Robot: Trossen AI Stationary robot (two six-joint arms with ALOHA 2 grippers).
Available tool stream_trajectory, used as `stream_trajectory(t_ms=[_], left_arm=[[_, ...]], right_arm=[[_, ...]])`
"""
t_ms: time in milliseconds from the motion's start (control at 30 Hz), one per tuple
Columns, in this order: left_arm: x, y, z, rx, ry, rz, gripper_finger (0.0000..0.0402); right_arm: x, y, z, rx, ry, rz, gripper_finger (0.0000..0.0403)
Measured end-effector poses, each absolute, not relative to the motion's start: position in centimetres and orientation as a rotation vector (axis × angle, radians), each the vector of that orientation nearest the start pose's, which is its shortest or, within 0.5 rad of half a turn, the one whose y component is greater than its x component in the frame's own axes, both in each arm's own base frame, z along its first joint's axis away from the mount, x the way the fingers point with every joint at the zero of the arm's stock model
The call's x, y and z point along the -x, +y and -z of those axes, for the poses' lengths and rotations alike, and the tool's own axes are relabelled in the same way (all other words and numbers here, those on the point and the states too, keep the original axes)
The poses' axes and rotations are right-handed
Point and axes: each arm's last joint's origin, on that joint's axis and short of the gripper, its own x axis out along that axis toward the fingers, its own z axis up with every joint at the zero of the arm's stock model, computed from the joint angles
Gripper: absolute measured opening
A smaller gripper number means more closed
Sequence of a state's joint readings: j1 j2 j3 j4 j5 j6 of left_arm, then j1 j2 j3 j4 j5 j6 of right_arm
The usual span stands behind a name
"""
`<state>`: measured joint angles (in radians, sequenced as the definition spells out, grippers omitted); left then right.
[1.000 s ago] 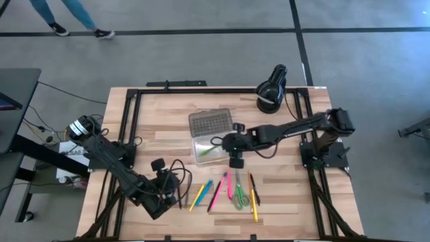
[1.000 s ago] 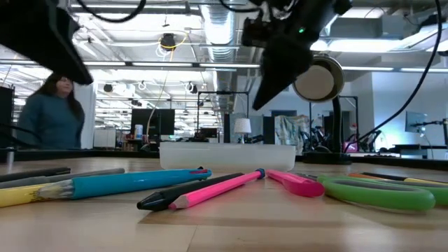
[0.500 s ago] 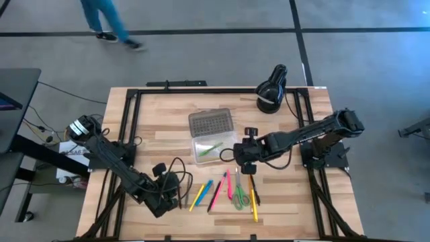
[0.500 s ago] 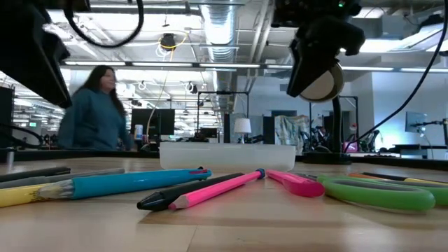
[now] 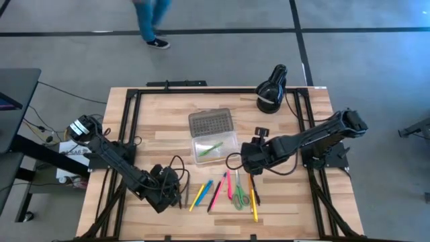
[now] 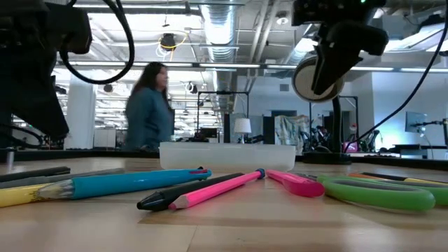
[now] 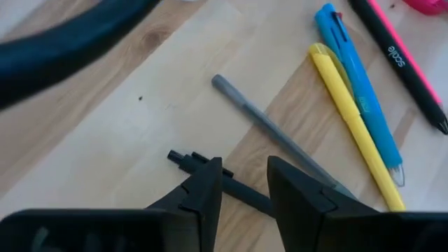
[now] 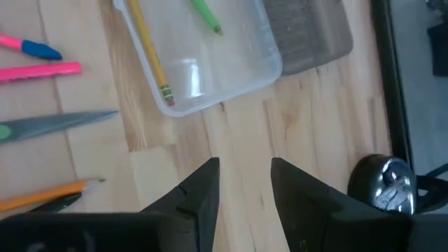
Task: Pick & place school supplies into a supply box
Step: Put the left black pen into the transparent supply box
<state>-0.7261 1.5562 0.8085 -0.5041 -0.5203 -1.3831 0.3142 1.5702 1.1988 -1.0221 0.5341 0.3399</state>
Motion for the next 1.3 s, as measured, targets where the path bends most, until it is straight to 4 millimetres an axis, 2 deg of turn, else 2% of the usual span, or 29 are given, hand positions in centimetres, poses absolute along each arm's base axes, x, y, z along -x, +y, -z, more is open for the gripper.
stream_trajectory(t_ms=[300, 533, 700, 967, 1300], left_arm=[[-21.0, -16.5, -15.0, 0.56, 0.976, -0.492, 0.0109], [-22.0, -17.5, -14.9, 0.406, 0.992, -0.265, 0.0115], [-22.8, -17.4, -15.5, 0.516, 1.036, -0.231, 0.0107], [-22.8, -15.5, -15.0, 0.639, 1.139, -0.413, 0.0101], [-23.1, -15.2, -14.8, 0.664, 1.147, -0.438, 0.0132]], right_arm=[[-26.8, 7.9, -25.6, 0.277, 1.151, 0.383, 0.0123], [-26.6, 7.9, -26.1, 0.286, 1.131, 0.37, 0.0122], [-26.5, 7.9, -26.2, 0.284, 1.128, 0.368, 0.0122], [-26.5, 7.9, -26.2, 0.284, 1.128, 0.367, 0.0122], [-26.4, 7.9, -26.2, 0.303, 1.139, 0.358, 0.0122]])
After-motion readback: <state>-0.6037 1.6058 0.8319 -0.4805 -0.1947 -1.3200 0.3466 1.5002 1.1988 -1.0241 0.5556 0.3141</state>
